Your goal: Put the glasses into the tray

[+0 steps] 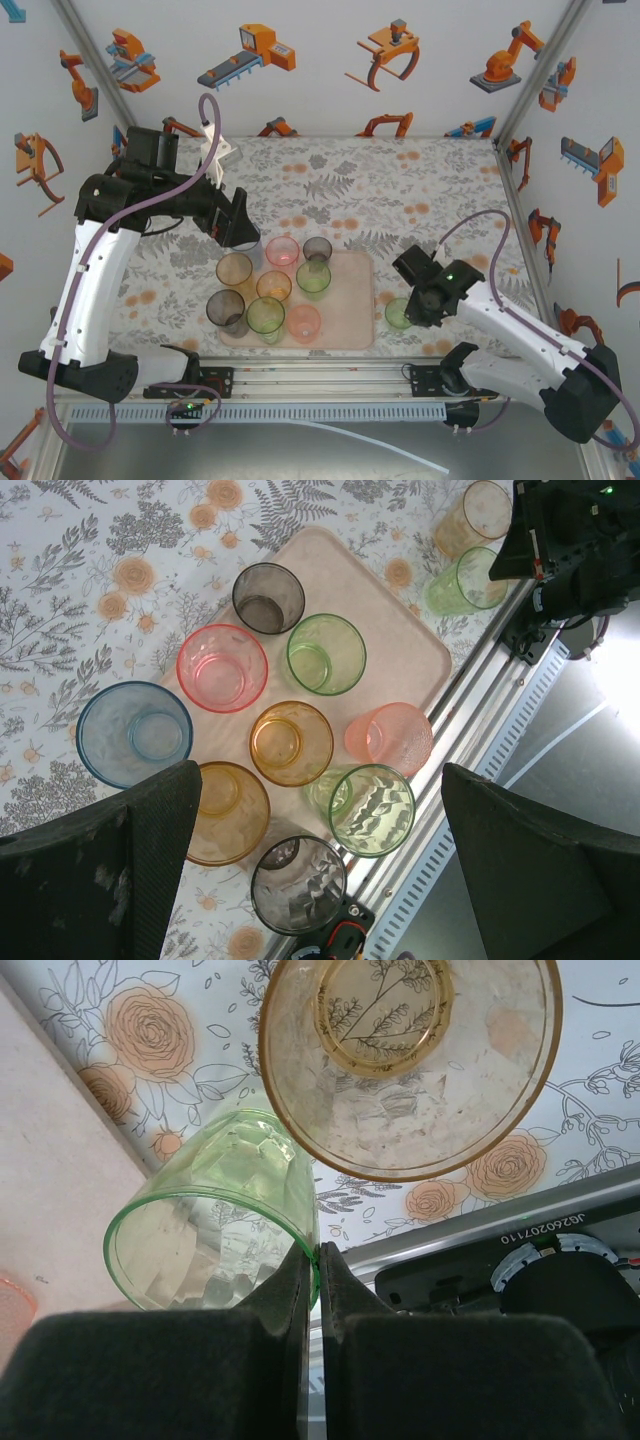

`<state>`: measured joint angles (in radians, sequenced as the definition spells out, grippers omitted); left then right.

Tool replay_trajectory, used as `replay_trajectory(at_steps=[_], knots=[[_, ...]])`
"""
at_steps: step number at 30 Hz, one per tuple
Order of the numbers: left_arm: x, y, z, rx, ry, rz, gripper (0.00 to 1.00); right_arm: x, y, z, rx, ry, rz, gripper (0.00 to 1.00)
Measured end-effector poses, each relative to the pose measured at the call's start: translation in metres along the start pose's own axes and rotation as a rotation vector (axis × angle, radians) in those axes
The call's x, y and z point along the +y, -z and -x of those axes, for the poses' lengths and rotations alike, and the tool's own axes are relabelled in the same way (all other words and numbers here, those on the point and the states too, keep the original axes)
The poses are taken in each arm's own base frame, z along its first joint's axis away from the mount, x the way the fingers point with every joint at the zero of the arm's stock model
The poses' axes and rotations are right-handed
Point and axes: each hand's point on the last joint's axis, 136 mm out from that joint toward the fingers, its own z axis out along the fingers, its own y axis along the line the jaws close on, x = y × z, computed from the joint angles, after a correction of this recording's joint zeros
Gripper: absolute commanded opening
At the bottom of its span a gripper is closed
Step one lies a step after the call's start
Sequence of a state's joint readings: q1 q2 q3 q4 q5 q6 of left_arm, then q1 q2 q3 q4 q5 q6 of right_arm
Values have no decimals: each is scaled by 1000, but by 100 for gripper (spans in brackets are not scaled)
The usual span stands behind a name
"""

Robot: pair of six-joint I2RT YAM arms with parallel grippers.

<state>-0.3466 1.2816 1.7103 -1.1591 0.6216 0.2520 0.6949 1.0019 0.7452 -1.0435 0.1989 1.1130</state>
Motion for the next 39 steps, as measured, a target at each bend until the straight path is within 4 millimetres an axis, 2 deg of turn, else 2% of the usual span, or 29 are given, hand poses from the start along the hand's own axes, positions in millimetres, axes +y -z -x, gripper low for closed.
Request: replay_trajectory(at_steps=[23,29,39], knots=[[0,0,0,0,0,0,97,23,27,19,-22,42,38,6],[0,0,0,0,0,1,97,35,35,25,-30,60,55,6],[0,0,0,-1,-1,1,97,60,40,23,-22,126,68,6]])
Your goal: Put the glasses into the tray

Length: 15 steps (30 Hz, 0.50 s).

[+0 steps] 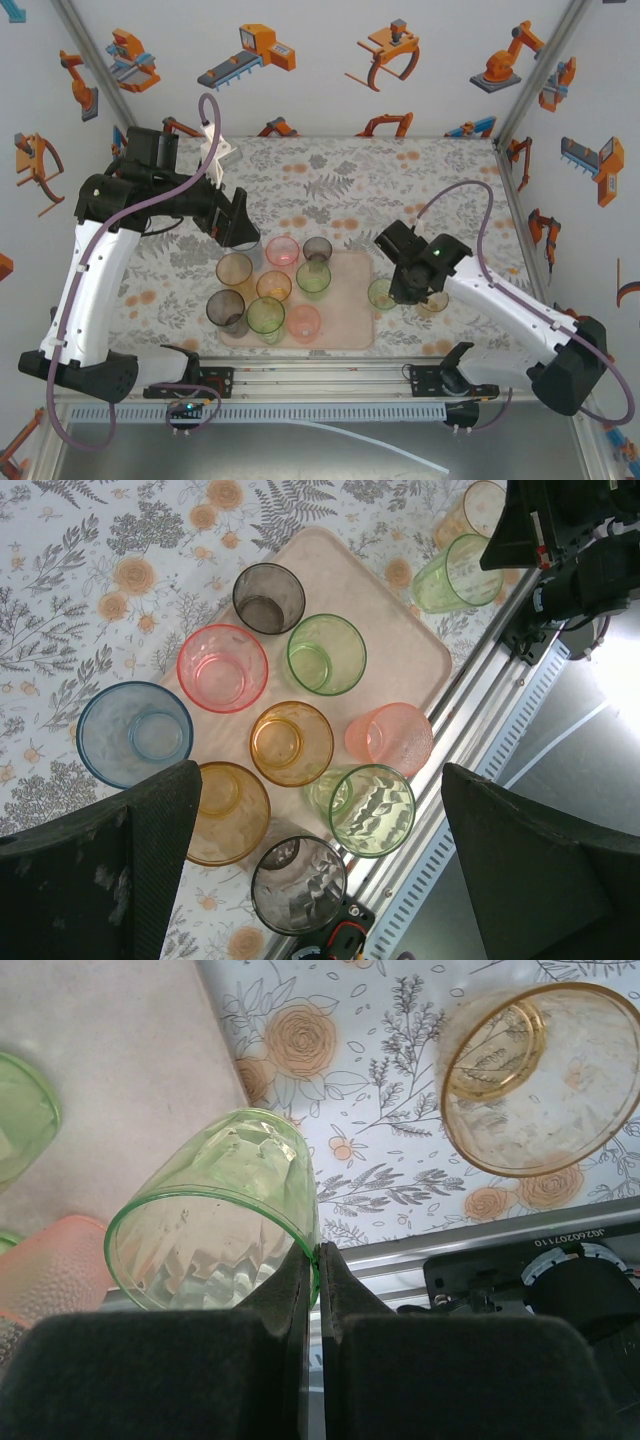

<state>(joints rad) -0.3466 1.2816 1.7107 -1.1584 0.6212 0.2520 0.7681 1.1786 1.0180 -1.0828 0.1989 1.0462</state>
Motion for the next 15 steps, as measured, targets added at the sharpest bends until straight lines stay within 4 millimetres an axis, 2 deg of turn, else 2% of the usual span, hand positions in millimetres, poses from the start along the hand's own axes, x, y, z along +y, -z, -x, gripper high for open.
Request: replay_trajectory(at_steps=[5,15], knots=[[0,0,0,0,1,0,97,15,-2,-5,10,49,6,5],[0,0,0,0,1,0,97,43,-21,-27,43,152,-5,5]])
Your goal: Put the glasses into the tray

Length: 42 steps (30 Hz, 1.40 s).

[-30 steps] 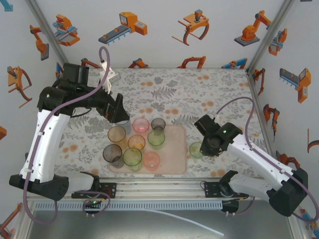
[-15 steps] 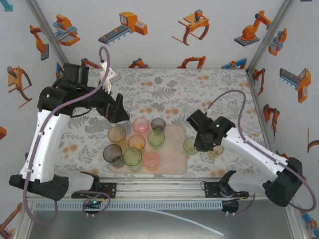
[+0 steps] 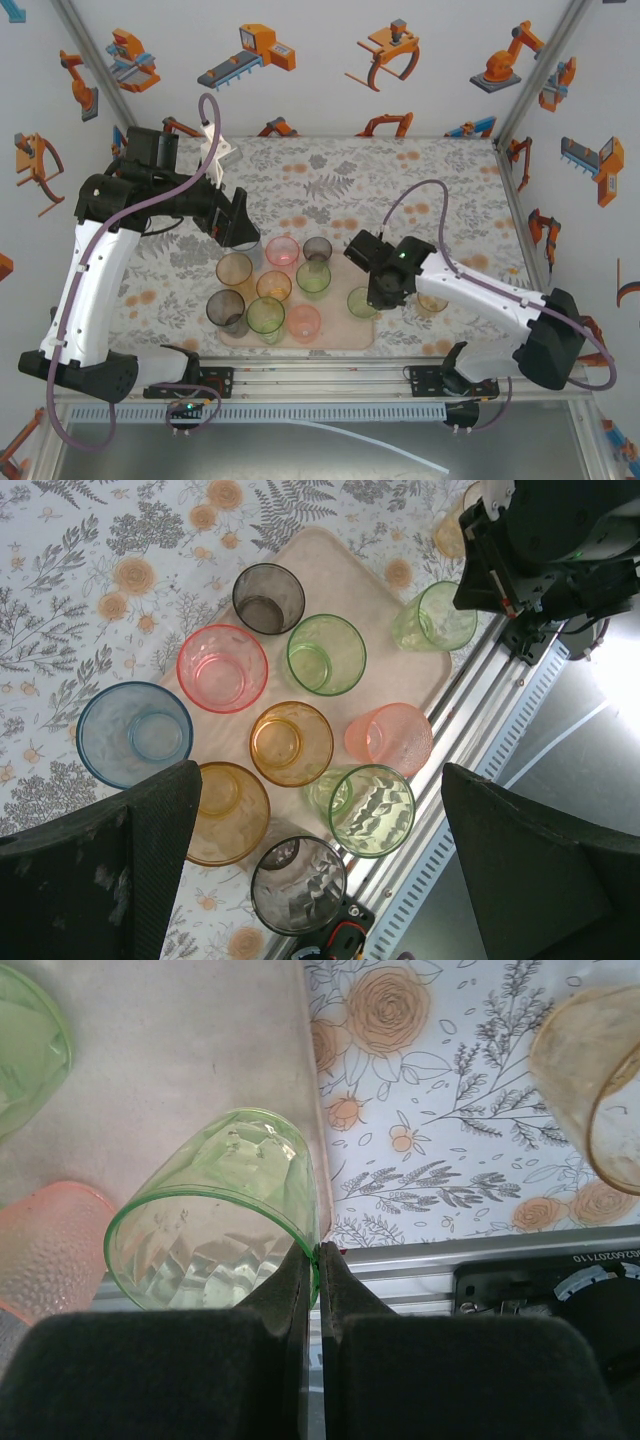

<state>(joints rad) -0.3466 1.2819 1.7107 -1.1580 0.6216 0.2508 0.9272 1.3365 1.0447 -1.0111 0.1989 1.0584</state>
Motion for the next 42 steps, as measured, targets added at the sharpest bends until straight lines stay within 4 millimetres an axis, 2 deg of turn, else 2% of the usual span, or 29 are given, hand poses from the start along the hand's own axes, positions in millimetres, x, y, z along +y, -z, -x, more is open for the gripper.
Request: replay_trajectory(at_steps=[14,20,32,42], knots=[[0,0,1,-4,0,0,97,37,-13,-15,10,50,34,5],[0,0,2,-6,-1,0,97,37,-18,-22,25,33,40,6],[0,0,3,-10,3,-2,97,40,-15,-33,41,49,51,6],[0,0,3,-13,2,-2,97,24,-18,-42,54,45,25,6]])
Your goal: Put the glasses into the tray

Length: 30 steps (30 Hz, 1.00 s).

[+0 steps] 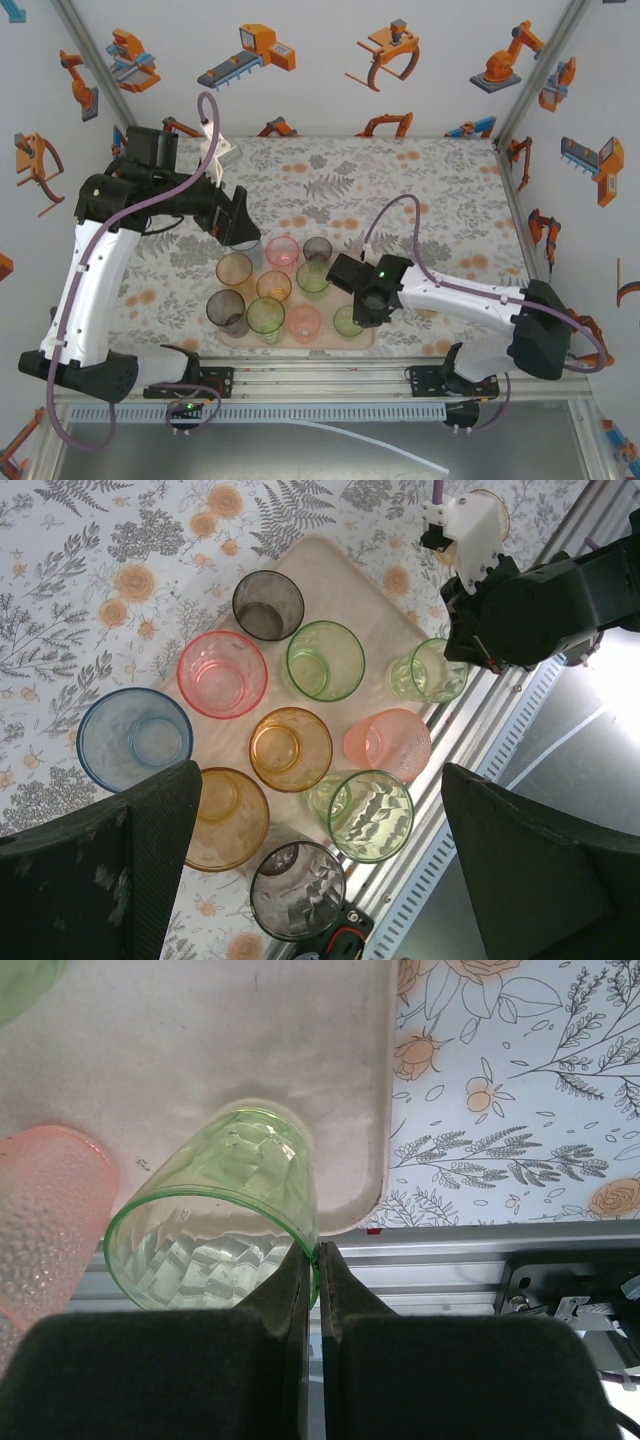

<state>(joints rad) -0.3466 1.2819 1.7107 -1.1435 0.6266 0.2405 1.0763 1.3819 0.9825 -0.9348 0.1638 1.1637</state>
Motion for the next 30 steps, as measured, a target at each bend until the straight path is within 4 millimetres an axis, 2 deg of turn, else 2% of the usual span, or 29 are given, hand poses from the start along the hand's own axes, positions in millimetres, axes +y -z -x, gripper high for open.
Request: replay_trajectory(at_steps=[20,27,30], knots=[[0,0,0,0,0,0,97,2,-4,-9,23,5,3,9],[0,0,0,0,0,0,97,1,-5,-10,25,3,-3,14],[0,0,0,0,0,0,97,1,-5,-10,25,1,-3,20]])
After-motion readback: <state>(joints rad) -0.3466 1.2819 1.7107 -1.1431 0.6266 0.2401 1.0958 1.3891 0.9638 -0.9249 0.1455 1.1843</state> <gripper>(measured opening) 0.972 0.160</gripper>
